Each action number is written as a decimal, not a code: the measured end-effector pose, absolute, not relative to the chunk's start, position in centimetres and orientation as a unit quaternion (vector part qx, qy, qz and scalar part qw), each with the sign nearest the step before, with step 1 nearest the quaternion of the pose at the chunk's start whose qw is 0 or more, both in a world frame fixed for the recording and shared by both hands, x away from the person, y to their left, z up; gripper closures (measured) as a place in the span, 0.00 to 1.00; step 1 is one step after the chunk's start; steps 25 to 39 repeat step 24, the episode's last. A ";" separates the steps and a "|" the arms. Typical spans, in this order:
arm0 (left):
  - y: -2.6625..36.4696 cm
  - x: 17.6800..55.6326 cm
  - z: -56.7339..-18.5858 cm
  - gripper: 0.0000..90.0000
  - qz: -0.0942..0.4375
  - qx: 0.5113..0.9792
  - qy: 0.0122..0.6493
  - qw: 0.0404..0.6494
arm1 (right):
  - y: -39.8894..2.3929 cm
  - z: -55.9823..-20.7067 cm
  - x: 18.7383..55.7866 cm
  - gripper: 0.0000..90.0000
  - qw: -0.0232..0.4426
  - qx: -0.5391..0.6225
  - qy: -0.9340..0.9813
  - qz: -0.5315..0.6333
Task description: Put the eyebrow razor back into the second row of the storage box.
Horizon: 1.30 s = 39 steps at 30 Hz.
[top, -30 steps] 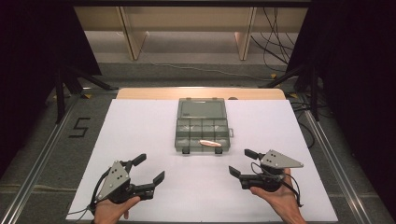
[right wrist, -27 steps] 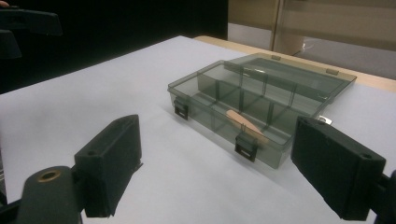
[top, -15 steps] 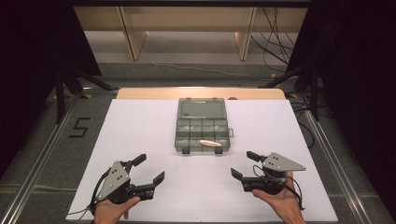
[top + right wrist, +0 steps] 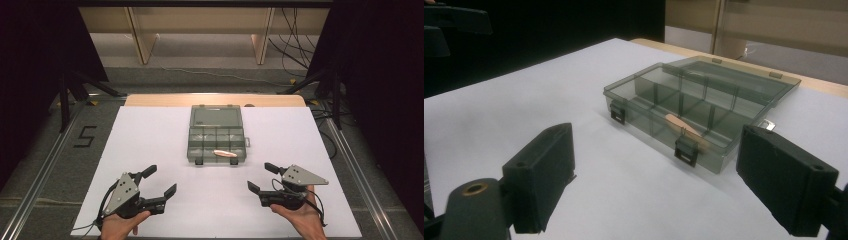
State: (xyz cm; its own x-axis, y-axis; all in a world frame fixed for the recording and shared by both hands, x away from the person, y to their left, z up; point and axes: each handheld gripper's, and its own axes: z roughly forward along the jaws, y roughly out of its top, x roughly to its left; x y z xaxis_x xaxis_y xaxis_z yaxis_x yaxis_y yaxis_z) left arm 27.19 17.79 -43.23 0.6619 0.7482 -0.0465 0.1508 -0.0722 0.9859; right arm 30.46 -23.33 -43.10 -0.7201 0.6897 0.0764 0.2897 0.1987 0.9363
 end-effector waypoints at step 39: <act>17.8 27.2 -43.2 0.18 0.250 0.689 0.326 0.597 | -23.5 -43.3 30.8 0.19 0.184 0.326 0.750 0.546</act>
